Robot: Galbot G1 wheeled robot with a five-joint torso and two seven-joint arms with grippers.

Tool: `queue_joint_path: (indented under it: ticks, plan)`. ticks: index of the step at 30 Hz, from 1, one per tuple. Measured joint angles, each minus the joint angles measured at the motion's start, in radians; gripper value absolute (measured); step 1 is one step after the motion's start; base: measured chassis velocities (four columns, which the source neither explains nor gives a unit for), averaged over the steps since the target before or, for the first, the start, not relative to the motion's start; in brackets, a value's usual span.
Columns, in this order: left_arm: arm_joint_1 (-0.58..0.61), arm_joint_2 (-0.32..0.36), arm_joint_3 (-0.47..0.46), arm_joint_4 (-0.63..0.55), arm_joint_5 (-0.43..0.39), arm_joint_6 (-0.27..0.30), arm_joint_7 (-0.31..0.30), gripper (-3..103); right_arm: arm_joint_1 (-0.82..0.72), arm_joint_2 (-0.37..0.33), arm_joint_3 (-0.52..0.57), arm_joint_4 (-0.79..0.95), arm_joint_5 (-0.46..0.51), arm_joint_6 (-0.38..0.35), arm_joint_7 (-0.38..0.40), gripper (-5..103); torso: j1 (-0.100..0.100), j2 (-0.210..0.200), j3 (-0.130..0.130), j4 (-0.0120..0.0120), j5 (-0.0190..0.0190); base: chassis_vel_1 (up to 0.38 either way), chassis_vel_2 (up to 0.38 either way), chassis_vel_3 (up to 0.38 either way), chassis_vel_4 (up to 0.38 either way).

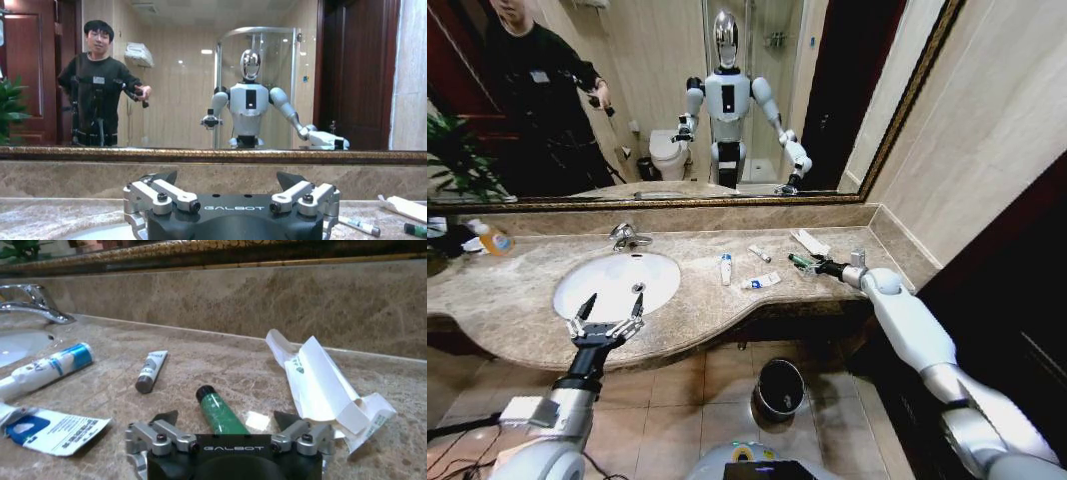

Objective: Pick up the trash from the sink and place it in the trash bin.

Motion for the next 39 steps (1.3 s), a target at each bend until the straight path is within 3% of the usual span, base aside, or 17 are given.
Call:
queue_joint_path:
  ticks: [2,8,10,11,13,16,17,19,21,25,31,39]
  plan:
    - [0.0,0.0,0.0,0.0,0.0,0.0,0.0,100,0.0,0.001,0.0,0.0,0.0,-0.002,0.004,92,0.0,0.0,0.0,0.0,0.0,0.0,0.0,0.0,0.0]
    - [0.0,0.0,0.0,0.0,0.0,0.0,0.0,100,-0.014,-0.005,-0.003,0.025,0.001,-0.009,0.03,65,0.0,0.0,0.0,-0.0001,0.0,0.0,0.0,0.0,0.0]
    - [0.0,0.0,0.0,0.0,0.0,0.0,0.0,100,-0.015,-0.006,-0.003,0.027,0.001,-0.01,0.031,65,0.0,0.0,0.0,-0.0001,0.0,0.0,0.0,0.0,0.0]
    - [0.0,0.0,0.0,0.0,0.0,0.0,0.0,100,-0.017,-0.007,-0.003,0.031,0.0,-0.013,0.032,54,0.0,0.0,0.0,-0.0001,0.0001,0.0,0.0,0.0,0.0]
    - [0.0,0.0,0.0,0.0,0.0,0.0,0.0,100,-0.017,-0.007,-0.003,0.033,0.0,-0.014,0.032,54,0.0,0.0,0.0,-0.0001,0.0001,0.0,0.0,0.0,0.0]
    - [0.0,0.0,0.0,0.0,0.0,0.0,0.0,100,-0.02,-0.007,-0.005,0.041,0.0,-0.018,0.04,37,0.0,0.0,0.0,-0.0001,0.0001,0.0,0.0,0.0,0.0]
    - [0.0,0.0,0.0,0.0,0.0,0.0,0.0,100,-0.02,-0.007,-0.005,0.041,0.0,-0.018,0.04,37,0.0,0.0,0.0,-0.0001,0.0001,0.0,0.0,0.0,0.0]
    - [0.0,0.0,0.0,0.0,0.0,0.0,0.0,100,-0.023,-0.006,-0.006,0.046,0.0,-0.018,0.043,26,0.0,0.0,0.0,-0.0001,0.0001,0.0,0.0,0.0,0.0]
    - [0.0,0.0,0.0,0.0,0.0,0.0,0.0,100,-0.023,-0.006,-0.007,0.047,0.0,-0.018,0.043,26,0.0,0.0,0.0,-0.0001,0.0001,0.0,0.0,0.0,0.0]
    - [0.0,0.0,0.0,0.0,0.0,0.0,0.0,100,-0.032,-0.006,-0.003,0.066,0.002,-0.017,0.055,9,0.0,0.0,0.0,-0.0001,0.0002,0.0,0.0,0.0,0.0]
    - [0.0,0.0,0.0,0.0,0.0,0.0,0.0,100,-0.068,-0.031,0.025,0.175,0.07,-0.035,0.116,6,0.0,0.0,0.0,-0.0001,-0.0004,0.0,0.0,0.0,0.0]
    - [0.0,0.0,0.0,0.0,0.0,0.0,0.0,100,-0.256,-0.115,0.116,0.476,0.194,-0.027,0.317,6,0.0,0.0,0.0,0.0,0.0003,0.0,0.0,0.0,0.0]
